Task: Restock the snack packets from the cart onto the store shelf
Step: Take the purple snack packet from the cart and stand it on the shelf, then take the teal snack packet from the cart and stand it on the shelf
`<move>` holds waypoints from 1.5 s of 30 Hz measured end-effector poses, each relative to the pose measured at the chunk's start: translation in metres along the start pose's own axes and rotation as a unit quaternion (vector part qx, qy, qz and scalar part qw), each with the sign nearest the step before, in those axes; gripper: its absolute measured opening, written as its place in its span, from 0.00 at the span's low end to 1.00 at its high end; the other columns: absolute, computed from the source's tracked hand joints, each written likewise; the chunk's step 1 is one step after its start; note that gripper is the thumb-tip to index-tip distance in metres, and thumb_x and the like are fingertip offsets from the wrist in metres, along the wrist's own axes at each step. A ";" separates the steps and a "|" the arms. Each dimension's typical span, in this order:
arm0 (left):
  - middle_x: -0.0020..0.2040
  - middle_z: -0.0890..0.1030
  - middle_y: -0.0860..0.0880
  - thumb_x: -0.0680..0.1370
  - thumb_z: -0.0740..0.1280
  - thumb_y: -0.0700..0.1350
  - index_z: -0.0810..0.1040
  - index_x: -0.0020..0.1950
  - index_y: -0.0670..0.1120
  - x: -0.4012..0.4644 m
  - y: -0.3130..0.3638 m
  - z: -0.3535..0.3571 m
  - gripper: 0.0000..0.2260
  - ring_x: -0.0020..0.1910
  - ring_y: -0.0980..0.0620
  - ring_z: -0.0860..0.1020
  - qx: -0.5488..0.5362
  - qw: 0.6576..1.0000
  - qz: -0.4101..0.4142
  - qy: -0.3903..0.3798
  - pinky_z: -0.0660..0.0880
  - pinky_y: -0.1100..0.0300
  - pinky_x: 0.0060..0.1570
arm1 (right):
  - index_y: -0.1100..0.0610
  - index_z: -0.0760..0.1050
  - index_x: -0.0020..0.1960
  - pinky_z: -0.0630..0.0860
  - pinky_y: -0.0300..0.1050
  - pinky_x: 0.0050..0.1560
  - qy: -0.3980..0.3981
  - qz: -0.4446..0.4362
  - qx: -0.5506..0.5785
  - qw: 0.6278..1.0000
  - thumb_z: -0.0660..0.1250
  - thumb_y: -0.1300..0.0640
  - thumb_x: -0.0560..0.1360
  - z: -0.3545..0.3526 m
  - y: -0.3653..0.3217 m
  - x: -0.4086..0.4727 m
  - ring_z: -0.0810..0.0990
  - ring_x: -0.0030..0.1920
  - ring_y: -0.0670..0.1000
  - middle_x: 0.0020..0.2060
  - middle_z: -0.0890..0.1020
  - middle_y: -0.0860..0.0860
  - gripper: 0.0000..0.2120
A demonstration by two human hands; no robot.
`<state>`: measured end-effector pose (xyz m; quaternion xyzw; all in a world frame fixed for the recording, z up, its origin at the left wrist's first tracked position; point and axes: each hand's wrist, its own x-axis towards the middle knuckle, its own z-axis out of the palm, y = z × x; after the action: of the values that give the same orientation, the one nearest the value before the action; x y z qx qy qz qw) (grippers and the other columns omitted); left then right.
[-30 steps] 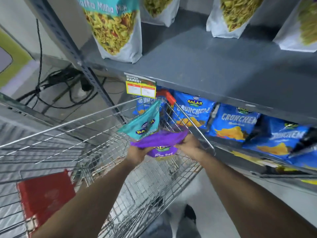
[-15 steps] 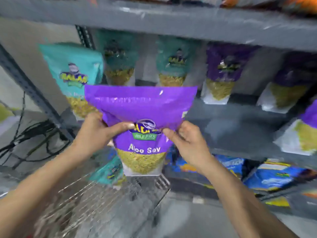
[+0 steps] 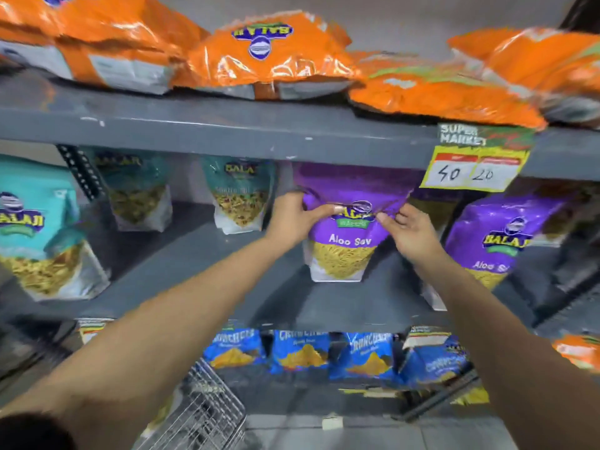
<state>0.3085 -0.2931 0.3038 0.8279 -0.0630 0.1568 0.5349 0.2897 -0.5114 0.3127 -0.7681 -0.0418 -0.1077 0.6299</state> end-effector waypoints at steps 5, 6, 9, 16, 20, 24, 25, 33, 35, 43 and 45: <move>0.40 0.86 0.40 0.65 0.73 0.64 0.82 0.36 0.45 0.012 -0.019 0.048 0.22 0.42 0.42 0.84 0.001 0.995 -0.085 -0.054 0.75 0.56 0.39 | 0.59 0.72 0.36 0.71 0.39 0.37 0.037 0.073 -0.042 0.996 0.68 0.64 0.74 -0.009 0.045 0.022 0.74 0.29 0.39 0.31 0.75 0.54 0.10; 0.44 0.87 0.42 0.67 0.73 0.63 0.83 0.41 0.47 0.011 -0.023 0.051 0.19 0.47 0.43 0.84 -0.004 0.992 -0.106 -0.072 0.76 0.58 0.43 | 0.60 0.73 0.37 0.69 0.44 0.38 0.038 0.082 -0.044 0.995 0.69 0.63 0.74 -0.008 0.055 0.024 0.74 0.31 0.43 0.32 0.76 0.56 0.08; 0.54 0.86 0.49 0.63 0.73 0.67 0.82 0.55 0.51 0.005 -0.039 0.042 0.28 0.55 0.49 0.82 -0.035 0.988 -0.136 -0.066 0.77 0.53 0.59 | 0.60 0.74 0.53 0.76 0.41 0.46 0.101 0.070 -0.090 0.988 0.72 0.58 0.72 0.001 0.069 0.016 0.79 0.36 0.42 0.43 0.81 0.59 0.13; 0.40 0.85 0.52 0.76 0.71 0.44 0.85 0.47 0.46 -0.136 -0.105 -0.080 0.04 0.41 0.57 0.81 -0.022 0.991 -0.116 0.059 0.79 0.58 0.49 | 0.57 0.73 0.57 0.72 0.53 0.61 0.154 -0.091 -0.133 0.975 0.66 0.62 0.75 0.105 0.082 -0.120 0.76 0.54 0.58 0.51 0.78 0.58 0.11; 0.30 0.83 0.58 0.74 0.70 0.43 0.82 0.40 0.51 -0.242 -0.185 -0.175 0.05 0.29 0.62 0.78 0.011 0.960 -0.258 0.113 0.77 0.62 0.35 | 0.55 0.77 0.45 0.74 0.44 0.49 -0.150 -0.113 -0.172 0.967 0.64 0.61 0.75 0.227 0.096 -0.197 0.78 0.44 0.51 0.42 0.80 0.52 0.04; 0.33 0.83 0.48 0.71 0.72 0.41 0.80 0.33 0.46 -0.327 -0.270 -0.251 0.07 0.25 0.56 0.80 0.121 0.857 -0.501 0.006 0.79 0.63 0.29 | 0.56 0.79 0.39 0.80 0.48 0.42 -0.345 0.039 -0.197 0.917 0.60 0.55 0.68 0.337 0.158 -0.242 0.82 0.37 0.55 0.35 0.84 0.56 0.10; 0.37 0.84 0.44 0.70 0.73 0.41 0.81 0.37 0.45 -0.346 -0.294 -0.263 0.03 0.30 0.53 0.83 0.141 0.816 -0.558 -0.048 0.82 0.60 0.35 | 0.59 0.80 0.38 0.80 0.43 0.42 -0.363 0.080 -0.210 0.904 0.61 0.56 0.67 0.357 0.175 -0.247 0.82 0.38 0.57 0.35 0.84 0.59 0.11; 0.57 0.79 0.50 0.70 0.77 0.49 0.76 0.63 0.42 -0.382 -0.364 -0.233 0.24 0.56 0.51 0.77 0.057 0.863 -0.502 0.011 0.74 0.65 0.53 | 0.56 0.69 0.65 0.77 0.55 0.59 -0.382 0.191 -0.176 0.887 0.71 0.61 0.69 0.441 0.252 -0.235 0.78 0.51 0.53 0.51 0.78 0.51 0.26; 0.48 0.81 0.49 0.73 0.72 0.55 0.81 0.54 0.39 -0.373 -0.361 -0.218 0.21 0.47 0.52 0.77 0.023 0.871 -0.481 0.099 0.77 0.64 0.48 | 0.56 0.73 0.61 0.77 0.55 0.58 -0.388 0.180 -0.166 0.889 0.68 0.59 0.73 0.454 0.263 -0.238 0.80 0.52 0.56 0.52 0.81 0.53 0.17; 0.30 0.66 0.45 0.79 0.65 0.46 0.70 0.32 0.42 -0.344 -0.289 -0.243 0.16 0.26 0.59 0.63 -0.001 0.903 -0.361 0.234 0.63 0.63 0.29 | 0.58 0.79 0.55 0.78 0.48 0.48 -0.302 0.102 -0.091 0.944 0.66 0.56 0.77 0.413 0.176 -0.262 0.81 0.47 0.48 0.47 0.85 0.52 0.10; 0.34 0.75 0.45 0.79 0.65 0.46 0.76 0.36 0.37 -0.332 -0.258 -0.257 0.16 0.32 0.59 0.70 -0.038 0.915 -0.316 0.249 0.70 0.62 0.32 | 0.56 0.79 0.53 0.78 0.48 0.48 -0.290 0.071 -0.046 0.953 0.65 0.51 0.76 0.397 0.138 -0.264 0.81 0.46 0.46 0.46 0.85 0.49 0.10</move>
<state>0.0158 0.0263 0.0691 0.7177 0.3314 0.1784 0.5859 0.1057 -0.1329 0.0498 -0.7953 -0.1632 0.1625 0.5608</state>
